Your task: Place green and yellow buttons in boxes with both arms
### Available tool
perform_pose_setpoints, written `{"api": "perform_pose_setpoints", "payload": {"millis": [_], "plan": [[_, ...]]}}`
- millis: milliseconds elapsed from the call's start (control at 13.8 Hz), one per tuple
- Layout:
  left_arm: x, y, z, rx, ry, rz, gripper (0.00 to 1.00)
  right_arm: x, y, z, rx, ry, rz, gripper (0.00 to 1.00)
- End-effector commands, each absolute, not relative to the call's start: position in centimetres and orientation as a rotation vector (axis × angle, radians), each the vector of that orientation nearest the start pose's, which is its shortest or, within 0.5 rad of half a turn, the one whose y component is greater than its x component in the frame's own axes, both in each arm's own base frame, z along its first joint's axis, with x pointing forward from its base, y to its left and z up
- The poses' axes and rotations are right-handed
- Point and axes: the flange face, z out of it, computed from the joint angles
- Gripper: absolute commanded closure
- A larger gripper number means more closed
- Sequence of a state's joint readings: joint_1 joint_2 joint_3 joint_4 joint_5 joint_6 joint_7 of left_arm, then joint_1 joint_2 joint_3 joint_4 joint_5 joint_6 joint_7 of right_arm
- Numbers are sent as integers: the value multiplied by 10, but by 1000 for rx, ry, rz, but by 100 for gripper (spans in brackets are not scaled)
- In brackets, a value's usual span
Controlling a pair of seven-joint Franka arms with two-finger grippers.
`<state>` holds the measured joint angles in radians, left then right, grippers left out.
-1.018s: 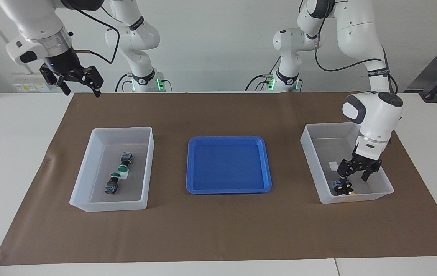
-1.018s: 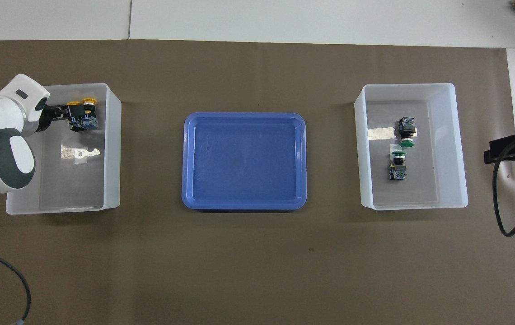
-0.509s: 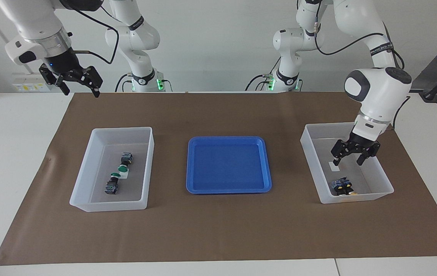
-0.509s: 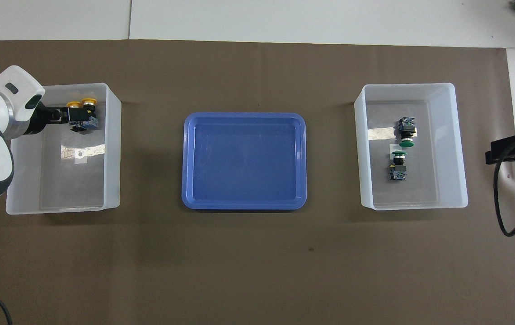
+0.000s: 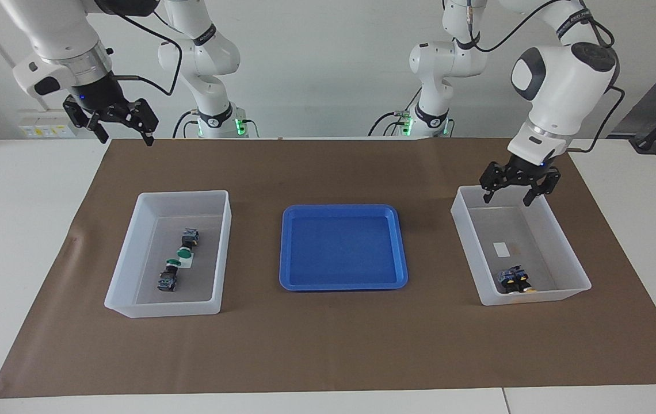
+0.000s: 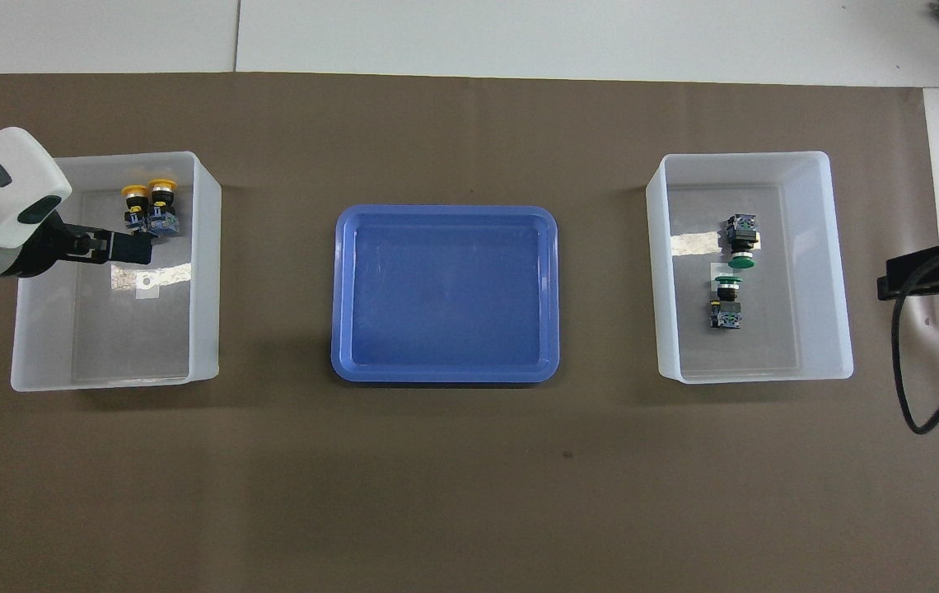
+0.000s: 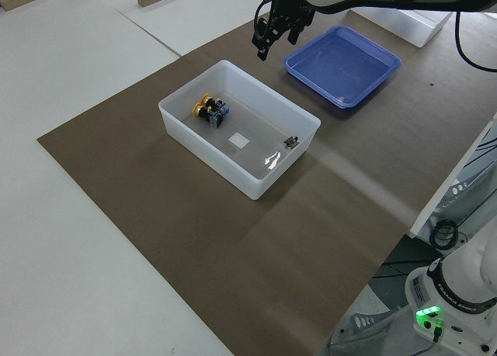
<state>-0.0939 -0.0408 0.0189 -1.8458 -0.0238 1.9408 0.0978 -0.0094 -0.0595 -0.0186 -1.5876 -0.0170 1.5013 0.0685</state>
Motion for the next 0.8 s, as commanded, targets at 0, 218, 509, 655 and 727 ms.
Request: {"api": "perform_pose_setpoints", "payload": {"millis": [0, 218, 509, 655, 727], "plan": [[568, -35, 591, -3120, 237, -166, 0, 522, -17, 643, -3149, 175, 21, 0], [568, -34, 608, -3124, 234, -130, 0, 522, -17, 643, -3149, 175, 21, 0], [559, -36, 621, -3133, 236, -72, 0, 522, -17, 644, -3149, 175, 19, 0], [545, -35, 618, -3136, 226, -39, 0, 522, -17, 644, -3149, 175, 19, 0], [542, -35, 617, -3136, 226, -34, 0, 522, -17, 643, -3149, 175, 21, 0]]}}
